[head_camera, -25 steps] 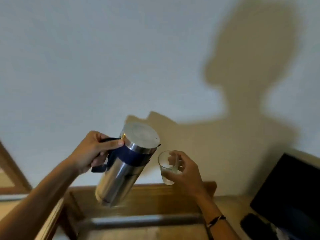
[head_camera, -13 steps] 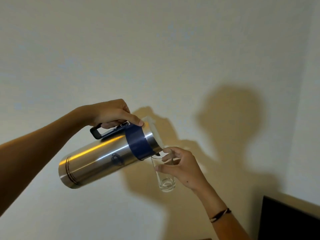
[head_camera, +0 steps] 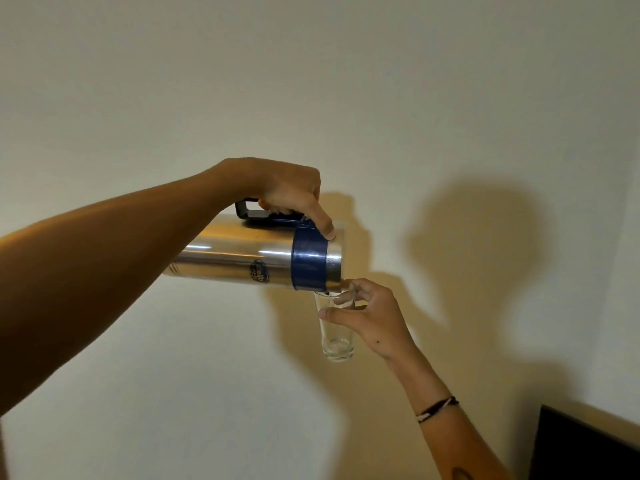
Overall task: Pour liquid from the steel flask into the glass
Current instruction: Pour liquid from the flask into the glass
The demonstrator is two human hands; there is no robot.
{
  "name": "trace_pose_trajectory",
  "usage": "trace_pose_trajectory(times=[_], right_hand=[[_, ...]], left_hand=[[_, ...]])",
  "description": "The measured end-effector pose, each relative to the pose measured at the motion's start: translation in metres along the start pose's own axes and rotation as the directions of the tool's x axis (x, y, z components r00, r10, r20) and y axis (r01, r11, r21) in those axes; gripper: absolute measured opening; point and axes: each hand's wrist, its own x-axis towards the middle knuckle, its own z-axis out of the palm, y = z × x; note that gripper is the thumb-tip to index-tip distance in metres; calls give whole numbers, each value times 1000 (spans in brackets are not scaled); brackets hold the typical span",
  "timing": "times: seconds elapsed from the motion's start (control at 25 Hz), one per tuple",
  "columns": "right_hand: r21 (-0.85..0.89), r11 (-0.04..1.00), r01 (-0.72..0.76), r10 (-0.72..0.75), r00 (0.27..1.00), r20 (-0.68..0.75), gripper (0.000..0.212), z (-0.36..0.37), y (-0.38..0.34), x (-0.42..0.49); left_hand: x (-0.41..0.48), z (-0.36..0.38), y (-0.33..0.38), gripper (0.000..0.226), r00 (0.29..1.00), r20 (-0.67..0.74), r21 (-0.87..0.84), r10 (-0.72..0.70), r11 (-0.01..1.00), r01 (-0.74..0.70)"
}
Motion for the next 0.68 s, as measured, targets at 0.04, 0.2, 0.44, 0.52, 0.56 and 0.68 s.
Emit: trace_pose_trajectory(times=[0.04, 0.2, 0.44, 0.52, 0.56, 0.68], right_hand=[[4, 1000, -2, 2, 1000, -1, 52, 1, 1, 1], [12, 1000, 1, -1, 1000, -2, 53, 4, 7, 7], [33, 999, 5, -4, 1000, -10, 52, 7, 13, 17], [32, 999, 2, -1, 1000, -11, 53, 7, 15, 20], [32, 999, 3, -3, 1000, -12, 52, 7, 16, 22], [26, 1000, 7, -7, 1000, -10, 51, 7, 19, 26]], left_hand=[[2, 0, 0, 65, 1000, 3, 16, -1, 1000, 1], [11, -2, -1, 63, 1000, 16, 42, -9, 999, 8], [21, -5, -1, 58, 1000, 14, 60, -16, 998, 15], [25, -5, -3, 57, 1000, 20, 66, -12, 998, 11], [28, -5, -4, 57, 1000, 23, 69, -9, 998, 8], [33, -5, -6, 59, 999, 39, 74, -7, 997, 4]])
